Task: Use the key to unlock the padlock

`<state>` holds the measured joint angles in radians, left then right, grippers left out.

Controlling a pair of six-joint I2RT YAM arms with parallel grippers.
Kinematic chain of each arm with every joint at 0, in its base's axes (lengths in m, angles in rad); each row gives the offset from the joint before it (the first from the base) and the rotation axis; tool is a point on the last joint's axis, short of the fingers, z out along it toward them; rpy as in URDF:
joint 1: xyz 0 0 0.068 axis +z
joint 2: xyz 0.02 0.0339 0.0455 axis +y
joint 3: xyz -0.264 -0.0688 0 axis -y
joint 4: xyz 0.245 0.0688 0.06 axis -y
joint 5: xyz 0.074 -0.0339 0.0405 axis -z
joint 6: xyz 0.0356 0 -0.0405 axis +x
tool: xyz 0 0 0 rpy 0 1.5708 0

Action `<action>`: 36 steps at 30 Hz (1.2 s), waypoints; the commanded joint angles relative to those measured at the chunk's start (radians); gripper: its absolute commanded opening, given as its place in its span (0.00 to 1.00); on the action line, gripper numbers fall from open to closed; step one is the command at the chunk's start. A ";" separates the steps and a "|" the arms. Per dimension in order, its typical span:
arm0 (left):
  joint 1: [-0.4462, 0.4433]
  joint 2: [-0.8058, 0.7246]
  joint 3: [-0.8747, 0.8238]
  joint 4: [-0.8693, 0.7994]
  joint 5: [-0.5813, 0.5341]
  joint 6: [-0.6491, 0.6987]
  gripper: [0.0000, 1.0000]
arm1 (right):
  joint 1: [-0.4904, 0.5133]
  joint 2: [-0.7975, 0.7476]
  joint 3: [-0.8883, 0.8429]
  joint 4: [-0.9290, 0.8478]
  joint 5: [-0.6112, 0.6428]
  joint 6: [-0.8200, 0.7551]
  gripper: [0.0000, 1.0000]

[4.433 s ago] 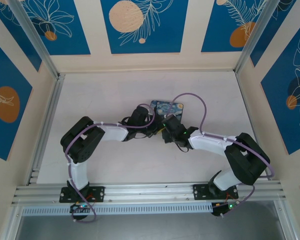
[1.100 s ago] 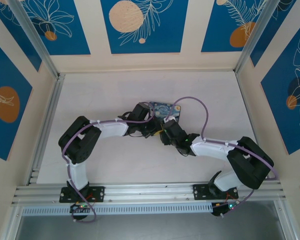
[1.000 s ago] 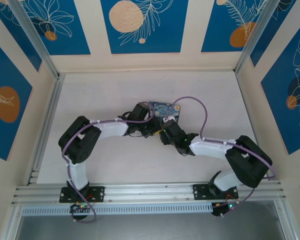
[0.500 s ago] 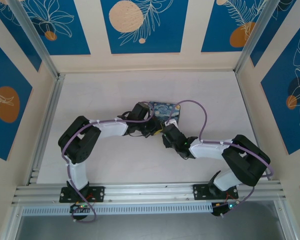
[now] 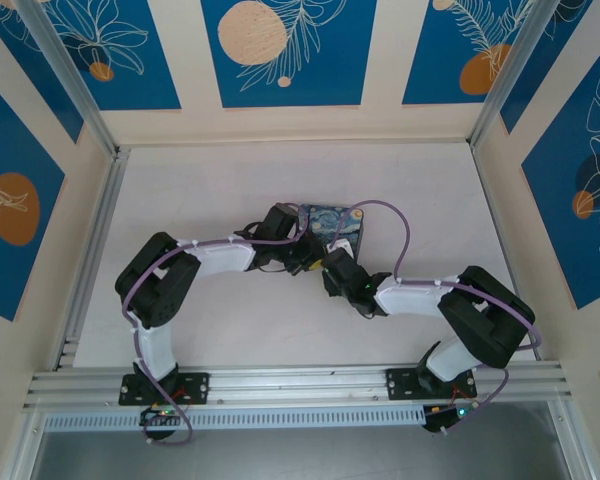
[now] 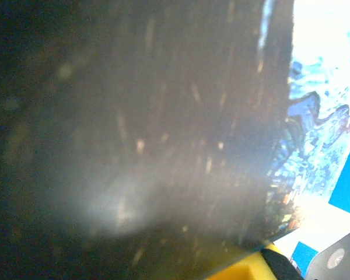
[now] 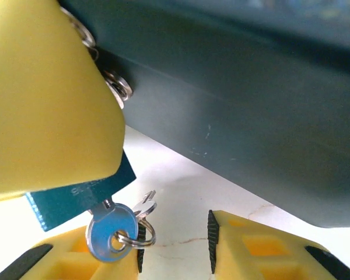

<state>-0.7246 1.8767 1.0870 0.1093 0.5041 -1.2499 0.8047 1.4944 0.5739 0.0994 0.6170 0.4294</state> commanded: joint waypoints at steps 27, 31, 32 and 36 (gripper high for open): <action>-0.004 0.001 -0.015 -0.019 0.027 -0.060 0.00 | -0.131 -0.298 -0.026 -0.095 -0.294 0.029 0.46; -0.003 -0.007 -0.006 -0.036 0.028 -0.060 0.00 | -0.131 -0.281 -0.031 -0.078 -0.291 0.007 0.41; -0.003 -0.009 -0.005 -0.038 0.027 -0.060 0.00 | -0.128 -0.269 -0.030 -0.075 -0.289 0.001 0.39; -0.004 -0.016 0.000 -0.048 0.028 -0.056 0.00 | -0.109 -0.226 -0.034 -0.050 -0.260 -0.014 0.35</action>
<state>-0.7246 1.8748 1.0725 0.1261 0.4973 -1.2663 0.6819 1.2484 0.5529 0.0151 0.3332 0.4408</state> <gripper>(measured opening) 0.087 0.357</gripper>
